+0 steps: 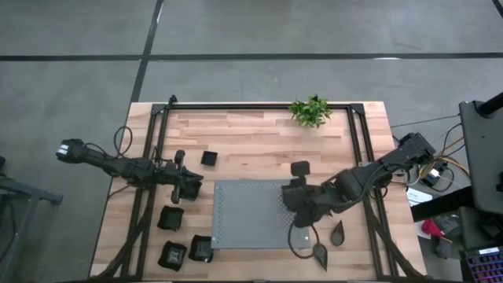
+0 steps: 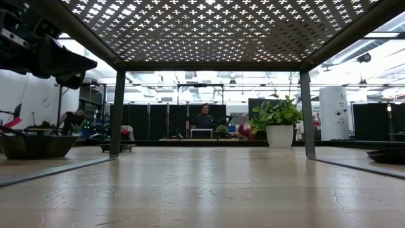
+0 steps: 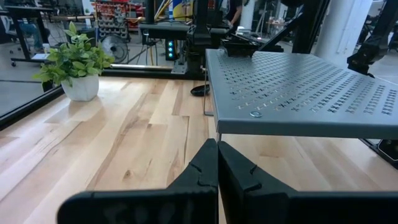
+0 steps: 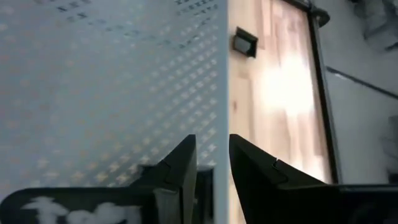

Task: Pick & Place Mini shaped plates
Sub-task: Stack the square plate on top of the square plate on the shelf

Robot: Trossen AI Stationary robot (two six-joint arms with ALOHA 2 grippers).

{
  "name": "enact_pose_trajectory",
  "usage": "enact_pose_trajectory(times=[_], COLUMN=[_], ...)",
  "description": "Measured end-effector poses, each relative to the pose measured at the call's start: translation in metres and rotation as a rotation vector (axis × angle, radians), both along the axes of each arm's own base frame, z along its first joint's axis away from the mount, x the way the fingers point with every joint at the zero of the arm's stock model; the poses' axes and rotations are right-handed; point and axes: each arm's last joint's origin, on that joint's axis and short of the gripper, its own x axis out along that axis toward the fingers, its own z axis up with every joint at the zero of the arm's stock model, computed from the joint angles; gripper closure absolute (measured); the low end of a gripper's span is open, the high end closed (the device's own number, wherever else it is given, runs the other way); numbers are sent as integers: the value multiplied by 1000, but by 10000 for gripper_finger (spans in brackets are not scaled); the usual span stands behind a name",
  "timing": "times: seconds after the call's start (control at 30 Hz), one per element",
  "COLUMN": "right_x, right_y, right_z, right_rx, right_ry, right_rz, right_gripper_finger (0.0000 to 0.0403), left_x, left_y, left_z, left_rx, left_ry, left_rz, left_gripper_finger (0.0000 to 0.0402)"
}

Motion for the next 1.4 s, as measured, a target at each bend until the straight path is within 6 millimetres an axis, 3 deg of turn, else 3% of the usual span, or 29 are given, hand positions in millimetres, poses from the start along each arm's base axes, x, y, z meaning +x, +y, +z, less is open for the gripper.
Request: enact_pose_trajectory(times=[0.3, 0.63, 0.9, 1.1, 1.27, 1.4], right_x=[20, 48, 54, 58, 56, 45], right_y=[-38, -101, -145, -160, -157, -156], right_z=[3, 12, 17, 22, 26, 29], right_rx=[-8, 169, 182, 278, 309, 300], right_ry=[-19, -120, -193, -257, -286, -328], right_rz=[-37, -12, -92, -33, 67, 92], right_gripper_finger=[312, 328, 337, 339, 384, 394], left_x=[0, 0, 0, 0, 0, 0], left_y=[0, 0, 0, 0, 0, 0], left_z=[0, 0, 0, 0, 0, 0], left_rx=[0, 0, 0, 0, 0, 0], left_ry=[0, -1, -1, -1, -1, -1], left_rz=[0, 0, 0, 0, 0, 0], left_gripper_finger=[401, 401, 401, 401, 401, 401])
